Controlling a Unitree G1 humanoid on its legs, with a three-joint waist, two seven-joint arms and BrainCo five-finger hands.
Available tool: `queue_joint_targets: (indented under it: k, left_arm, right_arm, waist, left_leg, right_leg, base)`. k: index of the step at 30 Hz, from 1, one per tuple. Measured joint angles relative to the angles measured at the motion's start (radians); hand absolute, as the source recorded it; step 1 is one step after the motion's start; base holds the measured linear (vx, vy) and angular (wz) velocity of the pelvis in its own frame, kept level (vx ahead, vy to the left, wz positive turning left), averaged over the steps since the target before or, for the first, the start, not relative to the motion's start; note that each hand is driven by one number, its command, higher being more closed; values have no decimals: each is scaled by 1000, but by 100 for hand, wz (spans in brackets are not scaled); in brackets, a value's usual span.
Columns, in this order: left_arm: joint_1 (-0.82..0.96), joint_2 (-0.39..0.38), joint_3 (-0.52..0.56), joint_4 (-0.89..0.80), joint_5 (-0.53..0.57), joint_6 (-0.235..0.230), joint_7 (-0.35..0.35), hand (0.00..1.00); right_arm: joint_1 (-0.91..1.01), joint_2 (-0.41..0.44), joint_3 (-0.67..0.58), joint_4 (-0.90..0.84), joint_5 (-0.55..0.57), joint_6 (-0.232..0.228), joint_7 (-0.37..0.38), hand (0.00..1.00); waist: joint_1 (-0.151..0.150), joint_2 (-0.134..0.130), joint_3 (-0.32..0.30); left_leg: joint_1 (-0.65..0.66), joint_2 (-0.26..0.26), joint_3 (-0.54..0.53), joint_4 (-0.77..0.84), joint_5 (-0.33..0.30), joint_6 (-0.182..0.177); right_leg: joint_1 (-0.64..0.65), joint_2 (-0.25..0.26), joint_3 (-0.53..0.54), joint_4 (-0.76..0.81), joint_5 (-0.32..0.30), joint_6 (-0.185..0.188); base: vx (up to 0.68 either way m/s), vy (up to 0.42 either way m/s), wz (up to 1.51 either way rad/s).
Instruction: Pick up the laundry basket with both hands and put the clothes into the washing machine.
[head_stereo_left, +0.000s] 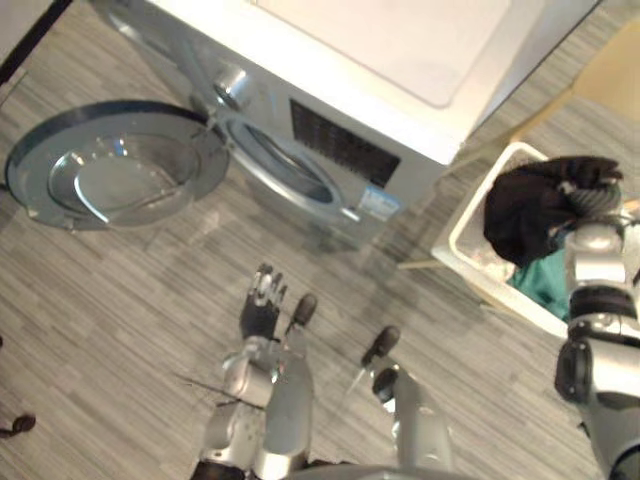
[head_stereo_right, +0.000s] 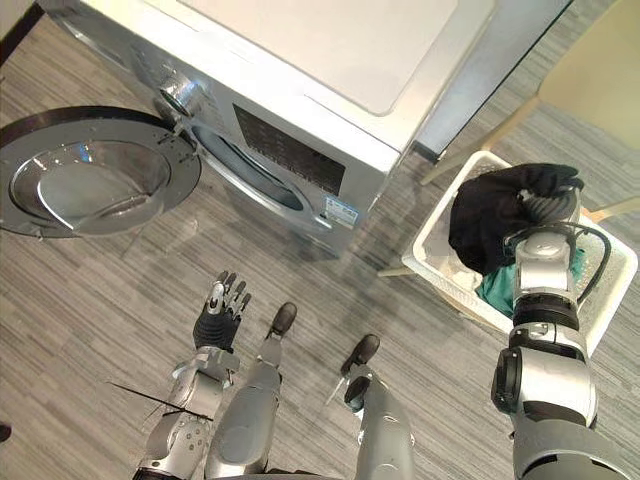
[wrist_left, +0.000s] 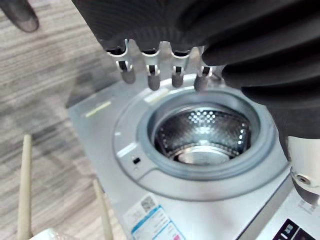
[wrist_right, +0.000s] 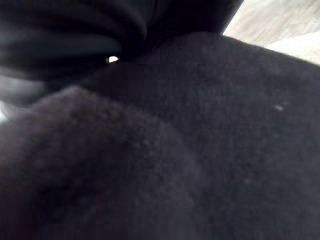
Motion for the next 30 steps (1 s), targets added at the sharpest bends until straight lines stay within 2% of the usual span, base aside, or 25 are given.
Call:
queue_joint_targets:
  k: [3,6,9,11,14,16,19,21,22,23,25,28,30]
  left_arm:
    - [1,12,-14,36,0,5,0,0]
    - [16,20,-15,37,7,5,-2,0]
    - [44,24,-7,37,15,6,-2,0]
    - [72,15,26,30,41,5,-2,0]
    - [104,15,50,-1,78,6,0,0]
    - [137,7,56,-107,126,5,1,0]
    - [146,-4,47,-234,195,-1,4,0]
    - [134,-16,43,-338,247,-14,12,0]
    - [116,-16,34,-381,301,-25,33,0]
    - [106,-16,29,-399,322,-26,43,0]
    - [62,-15,14,-466,429,-26,79,0]
    - [15,-7,7,-511,529,-25,100,0]
    - [-7,-2,4,-518,549,-19,110,0]
  right_arm:
    - [16,29,-32,-63,-7,4,-43,100]
    - [91,89,-61,-229,-8,7,-84,100]
    - [213,185,-90,-470,-20,6,-113,100]
    - [322,299,-118,-670,-62,6,-143,100]
    - [419,421,-114,-838,-121,4,-160,100]
    - [506,520,-72,-983,-158,-1,-168,100]
    - [586,589,26,-1086,-186,-22,-161,100]
    - [597,628,107,-1129,-205,-46,-150,100]
    - [597,644,158,-1145,-204,-73,-136,100]
    - [599,644,185,-1152,-204,-83,-132,100]
    - [601,646,277,-1177,-197,-134,-112,100]
    - [600,647,355,-1197,-155,-175,-81,100]
    - [591,647,394,-1197,-113,-198,-52,100]
  waist:
    - [-9,-5,-43]
    - [-21,-9,-91]
    - [-26,-14,-148]
    - [-47,-16,-191]
    - [-64,-25,-233]
    - [-79,-27,-248]
    - [-88,-23,-283]
    - [-106,-22,-296]
    - [-107,-22,-300]
    - [-107,-21,-306]
    - [-108,-17,-331]
    - [-106,-15,-344]
    - [-107,-14,-354]
  left_leg:
    - [26,-6,10,-8,-1,10]
    - [62,-11,24,-9,-11,24]
    - [105,-13,51,-9,-34,34]
    - [143,-14,58,-8,-54,38]
    - [172,-13,81,-6,-76,39]
    - [206,-11,96,-6,-91,40]
    - [233,-11,113,-4,-110,42]
    - [248,-10,121,-4,-118,42]
    - [262,-10,131,-4,-125,42]
    - [266,-10,131,-3,-128,41]
    - [278,-12,131,-3,-135,43]
    - [301,-13,129,-2,-144,44]
    - [309,-16,127,7,-152,45]
  right_leg:
    - [22,-2,13,-13,4,5]
    - [61,-2,25,-36,9,10]
    - [102,6,52,-69,15,19]
    - [149,14,57,-100,16,22]
    - [178,24,74,-128,19,27]
    - [220,33,86,-165,27,31]
    - [255,47,102,-212,47,33]
    - [284,49,113,-248,60,35]
    - [299,52,121,-260,64,36]
    - [306,53,122,-268,68,36]
    - [329,60,122,-288,74,38]
    - [359,61,120,-301,77,39]
    - [377,60,120,-309,77,39]
  base:
    - [64,-9,-6]
    - [104,-10,-9]
    - [107,-4,-22]
    - [132,-5,-9]
    - [106,10,-21]
    - [97,14,-19]
    - [88,11,-24]
    - [79,12,-10]
    - [59,12,-13]
    - [70,5,-10]
    - [65,-7,2]
    - [60,-5,4]
    - [28,5,4]
